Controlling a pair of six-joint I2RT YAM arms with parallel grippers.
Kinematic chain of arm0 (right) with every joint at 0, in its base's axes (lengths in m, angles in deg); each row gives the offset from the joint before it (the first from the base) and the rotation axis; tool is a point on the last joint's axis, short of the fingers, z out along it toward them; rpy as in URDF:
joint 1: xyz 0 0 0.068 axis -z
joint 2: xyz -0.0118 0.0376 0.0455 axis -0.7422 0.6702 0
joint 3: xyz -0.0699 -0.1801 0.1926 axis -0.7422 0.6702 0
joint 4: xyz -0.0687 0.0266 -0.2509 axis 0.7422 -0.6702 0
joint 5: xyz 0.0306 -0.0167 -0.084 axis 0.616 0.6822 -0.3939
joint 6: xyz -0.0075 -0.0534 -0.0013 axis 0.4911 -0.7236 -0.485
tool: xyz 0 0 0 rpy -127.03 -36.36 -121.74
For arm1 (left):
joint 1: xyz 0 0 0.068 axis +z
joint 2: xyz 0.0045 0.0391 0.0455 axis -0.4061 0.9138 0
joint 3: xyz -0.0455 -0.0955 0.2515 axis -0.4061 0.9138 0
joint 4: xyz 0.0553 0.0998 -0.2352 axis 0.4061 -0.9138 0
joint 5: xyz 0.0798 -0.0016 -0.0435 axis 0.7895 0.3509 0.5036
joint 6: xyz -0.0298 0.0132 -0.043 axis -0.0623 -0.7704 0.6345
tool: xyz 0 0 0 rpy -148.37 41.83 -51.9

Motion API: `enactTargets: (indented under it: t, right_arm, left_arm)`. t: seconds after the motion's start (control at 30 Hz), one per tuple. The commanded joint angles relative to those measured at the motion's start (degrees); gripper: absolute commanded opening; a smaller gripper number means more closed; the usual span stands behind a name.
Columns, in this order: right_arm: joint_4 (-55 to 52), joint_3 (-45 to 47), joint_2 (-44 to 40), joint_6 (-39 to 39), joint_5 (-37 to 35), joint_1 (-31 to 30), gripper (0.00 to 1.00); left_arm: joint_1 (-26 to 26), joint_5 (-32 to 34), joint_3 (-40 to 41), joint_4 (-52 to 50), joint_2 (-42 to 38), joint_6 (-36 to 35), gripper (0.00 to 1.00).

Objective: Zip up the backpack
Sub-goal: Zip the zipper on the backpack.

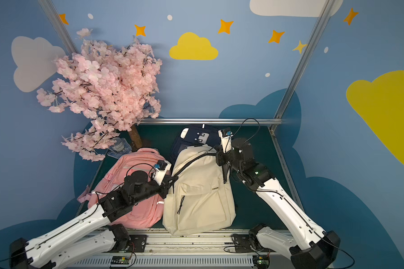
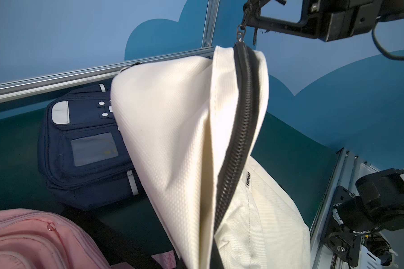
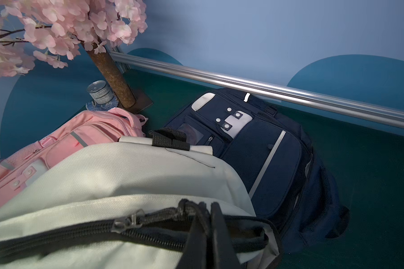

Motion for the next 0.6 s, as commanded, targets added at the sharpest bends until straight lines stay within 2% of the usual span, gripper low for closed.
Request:
enactTargets:
  t: [0.0,0.1,0.23,0.33,0.4,0.47,0.57]
  right_arm:
    - [4.7,-1.7,-1.5,0.4,1.3,-0.9,0.00]
    - [7.6,-1.3,-1.8,-2.6,4.6,-5.1,0.00]
    - [10.6,-1.2,-1.8,-4.9,5.1,-10.6,0.00]
    - [11.3,-1.8,-0.8,-4.8,6.3,-12.6,0.00]
    - [11.7,-2.2,-0.2,-5.1,6.2,-13.9,0.00]
    - [12.5,-2.0,0.1,-5.1,6.3,-14.9,0.00]
    - [12.8,-2.3,0.5,-4.9,6.2,-15.9,0.00]
  left_arm:
    - [0.1,0.3,0.4,-0.4,-1.1,0.8,0.13]
    - [0.1,-0.8,-0.5,-0.9,-0.4,0.7,0.27]
    - [0.3,0.2,-4.2,-2.1,0.6,-0.2,0.44]
    - [0.8,-0.8,-7.6,-2.1,1.8,-1.9,0.69]
    - [1.6,-2.2,-10.4,-2.2,3.5,-3.4,0.82]
    - [2.6,-3.6,-13.3,-3.6,6.0,-4.7,0.89]
    - [4.1,-5.9,-17.2,-5.6,10.2,-5.8,0.92]
